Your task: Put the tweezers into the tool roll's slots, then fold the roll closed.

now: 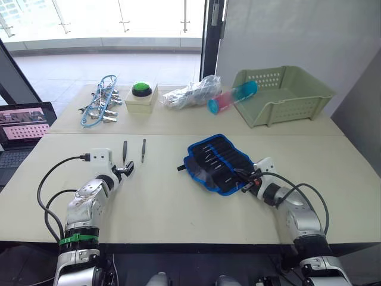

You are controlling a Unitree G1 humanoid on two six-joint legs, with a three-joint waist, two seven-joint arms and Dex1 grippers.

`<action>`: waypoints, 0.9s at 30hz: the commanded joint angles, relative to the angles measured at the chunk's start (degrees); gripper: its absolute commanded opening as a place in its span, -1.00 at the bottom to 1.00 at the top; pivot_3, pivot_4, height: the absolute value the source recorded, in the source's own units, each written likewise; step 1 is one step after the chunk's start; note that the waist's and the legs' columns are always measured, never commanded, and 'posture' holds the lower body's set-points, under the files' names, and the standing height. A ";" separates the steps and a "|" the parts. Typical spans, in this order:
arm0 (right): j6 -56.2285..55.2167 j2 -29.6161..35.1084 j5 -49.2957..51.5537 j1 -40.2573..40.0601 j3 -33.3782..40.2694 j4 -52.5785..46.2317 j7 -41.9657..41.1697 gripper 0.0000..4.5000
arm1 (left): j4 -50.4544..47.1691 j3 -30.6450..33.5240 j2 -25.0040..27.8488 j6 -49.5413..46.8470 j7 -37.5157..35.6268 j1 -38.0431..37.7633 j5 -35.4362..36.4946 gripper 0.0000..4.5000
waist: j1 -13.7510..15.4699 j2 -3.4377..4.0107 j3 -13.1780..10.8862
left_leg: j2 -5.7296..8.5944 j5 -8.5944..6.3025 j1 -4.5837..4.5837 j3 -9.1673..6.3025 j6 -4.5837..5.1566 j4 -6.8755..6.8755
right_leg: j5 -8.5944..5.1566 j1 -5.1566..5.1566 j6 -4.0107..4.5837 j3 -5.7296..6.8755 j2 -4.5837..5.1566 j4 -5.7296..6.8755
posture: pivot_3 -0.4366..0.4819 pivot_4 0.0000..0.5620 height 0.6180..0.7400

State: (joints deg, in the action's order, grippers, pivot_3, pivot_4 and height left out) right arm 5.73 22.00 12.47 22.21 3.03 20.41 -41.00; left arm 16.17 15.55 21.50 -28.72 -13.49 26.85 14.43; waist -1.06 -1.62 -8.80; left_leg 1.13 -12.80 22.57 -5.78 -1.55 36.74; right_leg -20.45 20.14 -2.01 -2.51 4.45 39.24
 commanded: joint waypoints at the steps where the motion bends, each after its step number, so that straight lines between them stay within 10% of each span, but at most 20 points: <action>1: 2.12 0.23 -0.53 -1.54 -1.03 -0.11 -0.25 -1.00 | 5.41 -2.34 -0.58 1.17 0.52 2.47 -2.24 0.47 | 0.36 0.01 0.00 | 0.01 0.00 -0.02 0.02 0.00 0.00 | 0.00 -0.01 0.00 -0.01 0.00 0.00 | -0.05 -0.47 1.00; 11: 2.52 1.01 -0.36 -1.53 -0.16 -0.08 0.05 -1.00 | 8.53 -3.78 0.31 4.94 -1.46 3.87 -5.13 -0.99 | 0.55 0.02 0.01 | 0.03 0.02 -0.03 0.00 -0.03 0.02 | 0.00 -0.03 -0.01 0.00 0.02 0.02 | -0.05 -0.47 1.00; 27: 2.02 1.02 -0.63 -1.45 0.23 0.31 1.13 -1.00 | -4.91 -4.54 1.92 11.97 -9.82 5.37 -2.13 -0.99 | 0.35 -0.01 0.00 | -0.01 0.02 0.11 0.01 -0.03 0.02 | 0.00 0.07 0.00 0.02 -0.01 -0.04 | -0.05 -0.47 1.00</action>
State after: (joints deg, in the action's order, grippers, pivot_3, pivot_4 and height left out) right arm 6.81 22.68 12.53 21.94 3.27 19.34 -40.55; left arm 15.02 12.66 22.89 -18.22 -20.40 30.67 11.11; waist -0.71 -1.63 -8.80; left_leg 1.13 -12.78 22.69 -5.77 -1.58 36.76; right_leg -20.44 20.21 -2.01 -2.49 4.43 39.20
